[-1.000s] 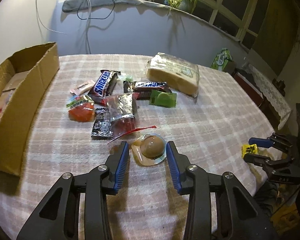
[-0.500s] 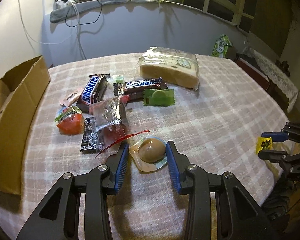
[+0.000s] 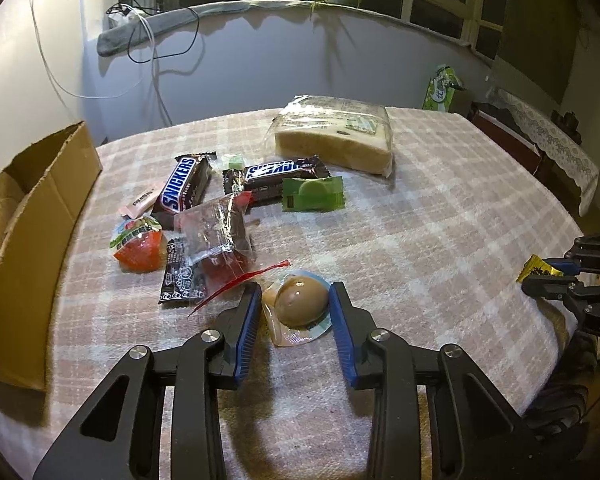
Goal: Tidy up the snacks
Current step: 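Grasp the wrapped egg with left tool while right tool grasps the yellow candy, then carry the egg and yellow candy into the box and release both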
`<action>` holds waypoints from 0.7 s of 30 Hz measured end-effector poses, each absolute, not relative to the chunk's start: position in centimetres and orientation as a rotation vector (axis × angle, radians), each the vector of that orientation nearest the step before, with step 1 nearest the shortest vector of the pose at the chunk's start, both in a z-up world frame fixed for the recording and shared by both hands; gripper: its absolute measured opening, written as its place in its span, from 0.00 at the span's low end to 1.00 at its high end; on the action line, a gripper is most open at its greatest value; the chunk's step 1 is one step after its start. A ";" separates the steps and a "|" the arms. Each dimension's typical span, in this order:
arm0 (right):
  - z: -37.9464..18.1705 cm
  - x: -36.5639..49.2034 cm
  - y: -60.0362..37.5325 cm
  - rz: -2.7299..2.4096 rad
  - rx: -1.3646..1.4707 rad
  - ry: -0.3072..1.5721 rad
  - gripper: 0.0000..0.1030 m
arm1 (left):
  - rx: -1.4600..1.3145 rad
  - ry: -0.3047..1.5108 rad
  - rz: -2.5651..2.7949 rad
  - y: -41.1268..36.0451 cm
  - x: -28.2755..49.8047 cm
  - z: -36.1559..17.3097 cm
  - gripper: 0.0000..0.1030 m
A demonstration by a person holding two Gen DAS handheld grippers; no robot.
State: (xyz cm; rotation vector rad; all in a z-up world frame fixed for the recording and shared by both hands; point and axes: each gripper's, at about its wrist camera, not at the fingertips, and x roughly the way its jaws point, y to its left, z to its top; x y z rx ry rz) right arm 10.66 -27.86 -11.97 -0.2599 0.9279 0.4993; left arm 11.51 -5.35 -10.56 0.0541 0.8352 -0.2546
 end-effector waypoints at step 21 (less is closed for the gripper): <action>-9.8 11.1 -28.3 0.461 -0.216 0.878 0.11 | -0.014 0.803 -0.271 -4.7 10.6 -9.1 0.29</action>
